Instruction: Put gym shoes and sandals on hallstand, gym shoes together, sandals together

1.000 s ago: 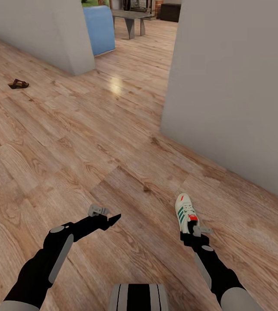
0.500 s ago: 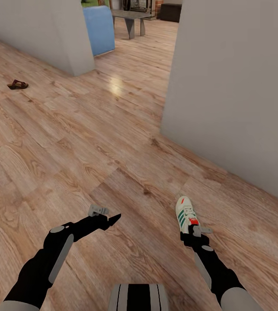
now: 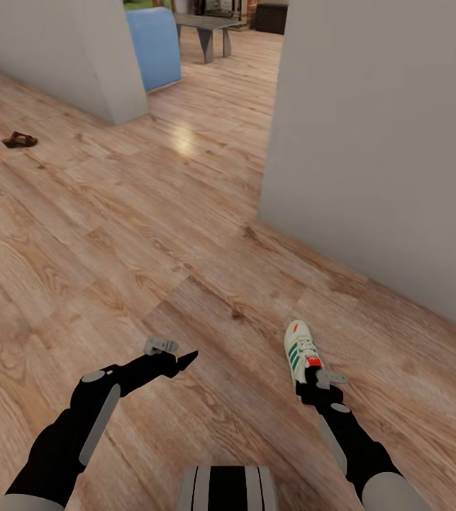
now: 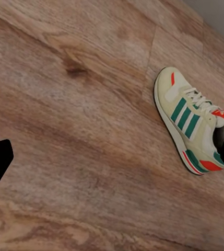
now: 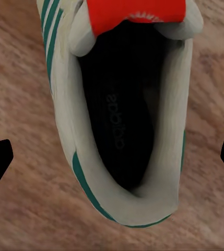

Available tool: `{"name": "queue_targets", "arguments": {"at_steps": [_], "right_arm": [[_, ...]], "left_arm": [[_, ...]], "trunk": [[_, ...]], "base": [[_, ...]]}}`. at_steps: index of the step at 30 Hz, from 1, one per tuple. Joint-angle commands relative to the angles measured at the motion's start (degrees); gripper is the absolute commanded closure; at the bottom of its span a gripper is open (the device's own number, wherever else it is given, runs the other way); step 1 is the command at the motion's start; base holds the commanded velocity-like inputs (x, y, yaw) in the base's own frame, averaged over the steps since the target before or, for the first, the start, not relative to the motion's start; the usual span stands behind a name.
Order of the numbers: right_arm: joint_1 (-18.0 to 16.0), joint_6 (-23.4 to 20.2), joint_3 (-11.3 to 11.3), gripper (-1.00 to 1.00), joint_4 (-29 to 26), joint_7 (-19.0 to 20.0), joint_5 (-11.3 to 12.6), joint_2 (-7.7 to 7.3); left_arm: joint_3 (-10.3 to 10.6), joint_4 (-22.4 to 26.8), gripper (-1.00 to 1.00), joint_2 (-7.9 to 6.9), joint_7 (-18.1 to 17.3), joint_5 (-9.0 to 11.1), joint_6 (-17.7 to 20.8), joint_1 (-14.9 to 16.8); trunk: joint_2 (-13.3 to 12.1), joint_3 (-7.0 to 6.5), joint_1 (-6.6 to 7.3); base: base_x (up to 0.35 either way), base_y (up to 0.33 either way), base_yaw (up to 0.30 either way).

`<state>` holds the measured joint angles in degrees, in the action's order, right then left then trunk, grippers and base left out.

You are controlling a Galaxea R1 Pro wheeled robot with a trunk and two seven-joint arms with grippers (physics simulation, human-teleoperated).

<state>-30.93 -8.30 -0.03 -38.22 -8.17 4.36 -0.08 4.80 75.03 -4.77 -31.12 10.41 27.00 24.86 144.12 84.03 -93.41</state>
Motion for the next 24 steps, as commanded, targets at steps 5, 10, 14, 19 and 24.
{"name": "queue_targets", "arguments": {"at_steps": [5, 10, 14, 19, 24], "right_arm": [[-0.01, -0.30, 0.11, -1.00, -0.13, -0.25, 0.47, -0.01], [-0.01, -0.31, 0.11, -1.00, -0.15, -0.26, 0.47, -0.01], [-0.01, -0.28, 0.11, -1.00, -0.12, -0.26, 0.48, -0.01], [-0.01, -0.24, 0.09, -1.00, -0.17, -0.26, 0.48, -0.01], [-0.01, -0.23, 0.05, -1.00, -0.15, -0.26, 0.48, -0.01]], "left_arm": [[-0.05, 0.24, -1.00, -0.10, 0.09, 0.57, 0.50, 0.01], [-0.11, 0.29, -1.00, -0.14, 0.09, 0.53, 0.50, 0.01], [-0.13, 0.29, -1.00, -0.15, 0.09, 0.54, 0.51, 0.00], [-0.05, 0.29, -1.00, -0.15, 0.09, 0.55, 0.51, 0.00], [0.01, 0.29, -1.00, -0.11, 0.09, 0.55, 0.51, -0.01]], "trunk": [[0.01, 0.13, 0.01], [0.01, 0.17, 0.01], [0.04, 0.62, -0.04], [0.11, 1.82, -0.17], [0.17, 3.24, -0.30]], "base": [[0.000, 0.000, -0.065], [0.000, 0.000, -0.021], [0.000, 0.000, -0.008], [0.000, 0.000, -0.004], [0.000, 0.000, -0.031]]}}
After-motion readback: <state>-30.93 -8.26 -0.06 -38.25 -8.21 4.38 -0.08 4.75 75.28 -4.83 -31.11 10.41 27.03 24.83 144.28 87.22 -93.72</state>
